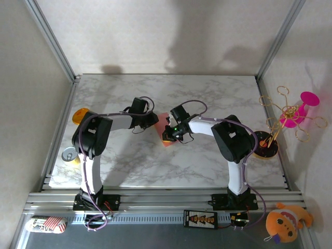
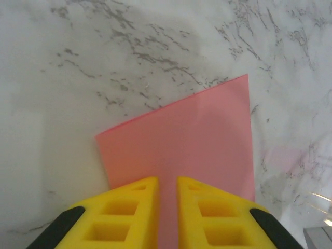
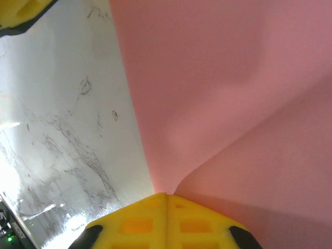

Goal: Fold a paper plane with a square sheet of paper (pick it up from the middle)
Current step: First fold in half a square sheet of paper at the center of the table.

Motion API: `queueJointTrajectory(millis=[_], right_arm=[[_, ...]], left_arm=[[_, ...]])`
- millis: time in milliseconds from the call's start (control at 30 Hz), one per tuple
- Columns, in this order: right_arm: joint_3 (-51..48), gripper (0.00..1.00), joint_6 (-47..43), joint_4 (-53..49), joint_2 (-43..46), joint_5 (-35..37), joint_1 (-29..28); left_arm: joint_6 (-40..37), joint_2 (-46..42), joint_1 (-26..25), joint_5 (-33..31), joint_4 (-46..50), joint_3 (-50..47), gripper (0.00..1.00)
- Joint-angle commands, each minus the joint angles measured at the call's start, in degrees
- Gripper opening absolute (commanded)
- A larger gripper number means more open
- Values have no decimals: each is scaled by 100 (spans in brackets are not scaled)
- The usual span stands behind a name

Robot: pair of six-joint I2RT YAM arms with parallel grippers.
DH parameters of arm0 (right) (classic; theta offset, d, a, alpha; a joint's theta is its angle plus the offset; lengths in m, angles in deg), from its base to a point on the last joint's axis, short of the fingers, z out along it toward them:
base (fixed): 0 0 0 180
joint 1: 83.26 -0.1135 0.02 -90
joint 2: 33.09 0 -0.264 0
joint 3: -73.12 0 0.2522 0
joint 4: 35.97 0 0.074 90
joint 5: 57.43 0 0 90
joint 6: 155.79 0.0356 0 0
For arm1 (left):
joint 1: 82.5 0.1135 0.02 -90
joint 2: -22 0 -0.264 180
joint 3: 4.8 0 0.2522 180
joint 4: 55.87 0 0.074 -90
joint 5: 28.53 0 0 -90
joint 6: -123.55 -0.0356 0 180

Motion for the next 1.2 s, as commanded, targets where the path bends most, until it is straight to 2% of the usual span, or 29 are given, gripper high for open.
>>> queueJointTrajectory(millis=[0, 100, 233, 400, 500, 633, 767, 967, 1167], right_arm=[[-316, 2, -125, -496, -89, 359, 12], [-577, 2, -113, -410, -9, 374, 12], [-699, 2, 116, -96, 58, 179, 12], [-477, 3, 764, 673, 274, -249, 12], [-195, 6, 774, 698, 458, -101, 27], [275, 21, 108, 315, 467, 750, 83], [735, 35, -996, 30, 92, 1432, 83], [1815, 44, -2125, -654, -758, 1855, 56], [2078, 50, -2663, -830, -1054, 1819, 34]], left_arm=[[-404, 367, 189, -619, 610, 386, 17], [-579, 572, 443, -864, 889, 647, 16], [-737, 579, 605, -880, 1096, 1001, 17], [-669, 52, 600, -831, 1061, 1151, 23], [-561, -399, 601, -1040, 1027, 1003, 27], [-258, -1130, 600, -1282, 765, 404, 38], [139, -1955, 600, -1409, 353, -516, 48], [507, -2851, 615, -1593, 127, -1499, 59], [414, -3278, 625, -1559, 58, -1897, 72]])
